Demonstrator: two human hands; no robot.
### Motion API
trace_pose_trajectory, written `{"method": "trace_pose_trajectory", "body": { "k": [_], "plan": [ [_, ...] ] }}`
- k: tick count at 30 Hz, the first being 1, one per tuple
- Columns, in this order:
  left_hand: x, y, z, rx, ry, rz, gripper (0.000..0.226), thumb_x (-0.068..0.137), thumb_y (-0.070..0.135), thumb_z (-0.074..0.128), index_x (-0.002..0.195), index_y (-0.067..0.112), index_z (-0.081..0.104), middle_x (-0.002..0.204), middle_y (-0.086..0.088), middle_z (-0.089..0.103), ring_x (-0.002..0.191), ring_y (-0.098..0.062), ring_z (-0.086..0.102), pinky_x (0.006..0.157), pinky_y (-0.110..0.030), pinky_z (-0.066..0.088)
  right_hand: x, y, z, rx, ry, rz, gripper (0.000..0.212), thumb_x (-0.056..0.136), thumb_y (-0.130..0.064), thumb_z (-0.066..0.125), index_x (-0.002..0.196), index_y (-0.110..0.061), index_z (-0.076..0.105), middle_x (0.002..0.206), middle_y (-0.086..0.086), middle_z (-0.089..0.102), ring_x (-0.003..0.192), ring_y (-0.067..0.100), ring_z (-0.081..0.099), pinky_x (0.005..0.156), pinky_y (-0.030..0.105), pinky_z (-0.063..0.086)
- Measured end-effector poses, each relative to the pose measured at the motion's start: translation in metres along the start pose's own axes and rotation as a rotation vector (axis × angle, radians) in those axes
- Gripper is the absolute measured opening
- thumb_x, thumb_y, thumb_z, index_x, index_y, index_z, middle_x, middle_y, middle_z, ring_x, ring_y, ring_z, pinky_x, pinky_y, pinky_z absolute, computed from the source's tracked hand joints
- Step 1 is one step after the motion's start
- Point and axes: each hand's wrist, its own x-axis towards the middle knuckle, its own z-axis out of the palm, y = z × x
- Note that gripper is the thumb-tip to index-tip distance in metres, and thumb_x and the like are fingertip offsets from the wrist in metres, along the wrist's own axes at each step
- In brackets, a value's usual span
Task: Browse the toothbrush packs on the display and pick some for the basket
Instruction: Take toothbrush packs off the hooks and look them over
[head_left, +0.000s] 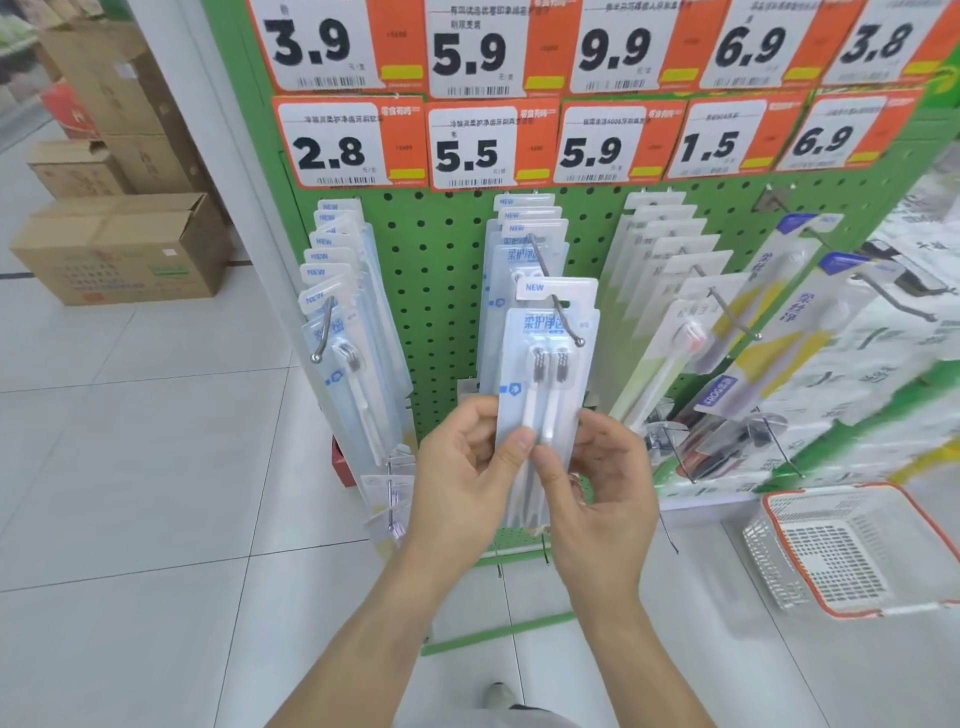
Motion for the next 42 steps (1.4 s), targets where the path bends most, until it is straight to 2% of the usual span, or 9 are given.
{"method": "trace_pose_trajectory", "body": {
  "k": [3,8,16,20,26,35,39,42],
  "plan": [
    [-0.007,0.002,-0.003,0.018,-0.021,0.017,0.017,0.093,0.0,0.067,0.105,0.012,0.067,0.1,-0.001,0.078,0.095,-0.02,0.074,0.086,-0.032,0.059,-0.008,-0.003,-0.001,0.005,0.002,-0.041,0.038,0.082,-0.012,0.079,0.114,-0.025,0.064,0.106,0.0,0.071,0.095,0.02,0.068,0.079,0.034,0.053],
    [-0.018,0.011,-0.004,0.055,-0.052,0.03,0.025,0.091,-0.002,0.068,0.104,0.019,0.067,0.1,0.007,0.078,0.095,-0.012,0.074,0.084,-0.02,0.055,-0.017,-0.003,-0.003,0.001,0.017,-0.045,0.04,0.082,-0.015,0.079,0.116,-0.031,0.065,0.11,0.005,0.069,0.098,0.024,0.067,0.082,0.038,0.052],
    [-0.026,0.023,-0.006,0.076,-0.105,0.058,0.025,0.092,-0.001,0.069,0.107,0.019,0.067,0.102,0.012,0.077,0.097,-0.009,0.073,0.086,-0.02,0.055,-0.026,-0.012,-0.006,-0.027,0.026,-0.094,0.044,0.085,-0.012,0.078,0.116,-0.04,0.067,0.111,0.002,0.069,0.1,0.022,0.067,0.085,0.042,0.054],
    [-0.029,0.026,-0.008,0.101,-0.122,0.072,0.026,0.092,0.0,0.069,0.108,0.021,0.067,0.102,0.014,0.076,0.097,-0.007,0.072,0.085,-0.019,0.054,-0.029,-0.01,-0.008,-0.033,0.03,-0.079,0.041,0.086,-0.012,0.077,0.12,-0.032,0.067,0.113,0.006,0.068,0.102,0.025,0.067,0.086,0.046,0.054],
    [-0.03,0.026,-0.012,0.167,-0.135,0.064,0.027,0.091,0.004,0.072,0.108,0.024,0.068,0.103,0.016,0.076,0.099,-0.006,0.071,0.089,-0.024,0.056,-0.033,-0.009,-0.01,-0.056,0.016,-0.048,0.038,0.088,-0.013,0.075,0.124,-0.02,0.066,0.115,0.005,0.068,0.105,0.027,0.067,0.085,0.053,0.055],
    [-0.03,0.025,-0.012,0.219,-0.142,0.073,0.029,0.091,0.005,0.071,0.11,0.027,0.068,0.104,0.016,0.075,0.1,-0.01,0.072,0.092,-0.036,0.057,-0.035,-0.008,-0.011,-0.06,-0.002,-0.05,0.038,0.091,-0.022,0.074,0.125,-0.035,0.064,0.118,0.006,0.068,0.106,0.03,0.067,0.086,0.056,0.055],
    [-0.03,0.025,-0.012,0.247,-0.147,0.093,0.03,0.092,0.005,0.07,0.111,0.027,0.068,0.104,0.016,0.075,0.101,-0.012,0.072,0.092,-0.039,0.057,-0.036,-0.008,-0.01,-0.022,-0.01,-0.049,0.038,0.091,-0.017,0.073,0.123,-0.035,0.064,0.117,0.005,0.069,0.106,0.029,0.067,0.085,0.052,0.055],
    [-0.03,0.023,-0.012,0.247,-0.154,0.078,0.029,0.092,0.006,0.07,0.113,0.025,0.067,0.106,0.015,0.075,0.102,-0.011,0.071,0.092,-0.04,0.057,-0.036,-0.009,-0.011,0.0,-0.02,-0.043,0.038,0.089,-0.013,0.075,0.119,-0.033,0.064,0.109,0.006,0.07,0.1,0.026,0.066,0.08,0.043,0.054]
  ]
}}
